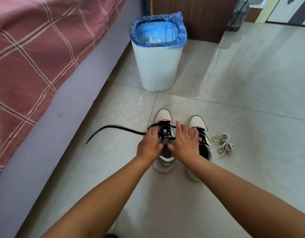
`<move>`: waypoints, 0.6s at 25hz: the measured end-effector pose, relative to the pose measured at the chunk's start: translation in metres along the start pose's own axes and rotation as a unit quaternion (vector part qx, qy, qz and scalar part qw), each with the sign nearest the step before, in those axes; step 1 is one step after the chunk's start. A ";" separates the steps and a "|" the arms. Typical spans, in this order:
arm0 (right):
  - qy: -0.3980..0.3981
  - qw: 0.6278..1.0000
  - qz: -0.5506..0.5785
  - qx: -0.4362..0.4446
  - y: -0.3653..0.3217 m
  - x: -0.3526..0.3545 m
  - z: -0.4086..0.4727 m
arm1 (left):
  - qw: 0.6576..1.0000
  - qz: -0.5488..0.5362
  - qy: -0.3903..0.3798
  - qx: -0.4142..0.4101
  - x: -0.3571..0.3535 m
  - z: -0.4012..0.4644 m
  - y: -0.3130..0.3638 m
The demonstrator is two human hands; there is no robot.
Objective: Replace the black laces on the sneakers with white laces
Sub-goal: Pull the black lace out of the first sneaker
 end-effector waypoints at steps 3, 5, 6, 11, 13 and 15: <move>0.005 1.000 0.027 0.015 0.003 0.010 0.012 | 0.998 -0.034 0.047 0.025 0.026 -0.002 -0.019; 0.014 0.998 0.054 0.037 0.001 0.028 0.014 | 0.994 -0.074 0.073 0.045 0.046 -0.008 -0.032; 0.008 0.997 0.071 0.043 0.001 0.033 0.013 | 0.993 -0.084 0.076 0.042 0.054 -0.010 -0.037; -0.117 0.964 0.238 -0.035 -0.007 0.009 -0.013 | 0.997 -0.053 0.034 0.036 0.047 -0.024 -0.055; -0.131 0.952 0.265 -0.077 -0.013 -0.012 -0.026 | 0.999 -0.020 0.011 0.038 0.031 -0.030 -0.059; -0.129 0.945 0.286 -0.094 -0.021 -0.028 -0.040 | 0.999 -0.026 -0.011 0.031 0.019 -0.036 -0.061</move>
Point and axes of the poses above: each hand's wrist, its own z-axis towards the middle knuckle, its own x-axis out of the back of the hand, y = z × x, the point moved 9 cm from there along z, towards the middle knuckle, and after that the axes turned 15 degrees about y, right-handed, at the moved point
